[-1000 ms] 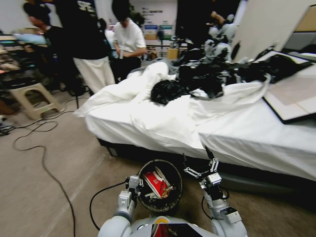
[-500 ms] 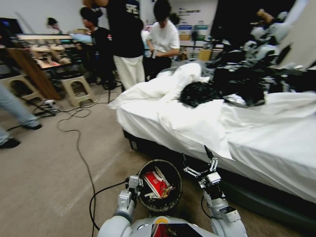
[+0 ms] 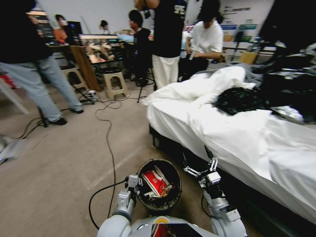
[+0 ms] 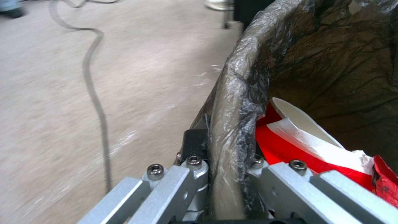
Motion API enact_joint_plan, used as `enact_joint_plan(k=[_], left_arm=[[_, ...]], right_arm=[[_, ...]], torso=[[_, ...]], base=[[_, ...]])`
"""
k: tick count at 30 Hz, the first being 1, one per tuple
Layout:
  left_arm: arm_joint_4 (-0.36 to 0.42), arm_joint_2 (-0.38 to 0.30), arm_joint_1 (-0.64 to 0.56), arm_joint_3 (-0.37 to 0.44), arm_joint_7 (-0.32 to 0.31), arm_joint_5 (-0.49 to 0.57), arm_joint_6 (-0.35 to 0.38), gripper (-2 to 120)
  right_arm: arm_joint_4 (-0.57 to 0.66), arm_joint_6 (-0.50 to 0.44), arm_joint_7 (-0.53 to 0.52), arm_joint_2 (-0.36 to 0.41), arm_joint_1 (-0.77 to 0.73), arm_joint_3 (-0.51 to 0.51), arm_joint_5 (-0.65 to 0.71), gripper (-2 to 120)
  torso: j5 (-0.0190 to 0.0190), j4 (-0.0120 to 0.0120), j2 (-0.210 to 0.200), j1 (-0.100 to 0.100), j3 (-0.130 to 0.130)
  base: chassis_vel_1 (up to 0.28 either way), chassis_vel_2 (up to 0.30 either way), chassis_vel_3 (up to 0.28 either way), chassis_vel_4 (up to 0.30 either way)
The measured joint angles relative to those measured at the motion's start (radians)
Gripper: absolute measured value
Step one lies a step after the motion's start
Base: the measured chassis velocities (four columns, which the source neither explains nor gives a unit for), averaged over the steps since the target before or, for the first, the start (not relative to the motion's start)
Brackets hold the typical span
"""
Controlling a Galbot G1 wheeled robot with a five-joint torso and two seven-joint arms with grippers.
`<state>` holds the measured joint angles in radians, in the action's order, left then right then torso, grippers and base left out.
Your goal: Pick up the trash bin, then pick up the garbage from the floor and place it into the trash bin.
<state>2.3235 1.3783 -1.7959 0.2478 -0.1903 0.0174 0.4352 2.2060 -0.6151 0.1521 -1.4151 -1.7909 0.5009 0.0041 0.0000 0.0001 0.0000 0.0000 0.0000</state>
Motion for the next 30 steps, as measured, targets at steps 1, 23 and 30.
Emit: enact_joint_plan(k=[1,23,30], left_arm=[[0.000,0.000,0.000,0.001,0.000,0.001,0.000,2],[0.002,0.010,0.005,0.002,0.000,0.005,0.000,2],[0.002,0.010,0.005,0.001,0.000,0.006,-0.003,2]], right_arm=[[0.000,0.000,0.000,-0.001,0.001,0.000,0.000,100],[-0.011,0.000,0.000,-0.007,0.014,-0.002,-0.004,100],[-0.011,0.000,0.000,-0.008,0.012,-0.004,-0.006,100]], torso=[[0.0000,0.0000,0.000,0.000,0.000],[0.0000,0.0000,0.000,0.000,0.000],[0.0000,-0.0001,0.000,0.000,0.000]], base=[[0.130,0.132,0.123,0.134],[0.122,0.127,0.126,0.123],[0.136,0.127,0.116,0.140]])
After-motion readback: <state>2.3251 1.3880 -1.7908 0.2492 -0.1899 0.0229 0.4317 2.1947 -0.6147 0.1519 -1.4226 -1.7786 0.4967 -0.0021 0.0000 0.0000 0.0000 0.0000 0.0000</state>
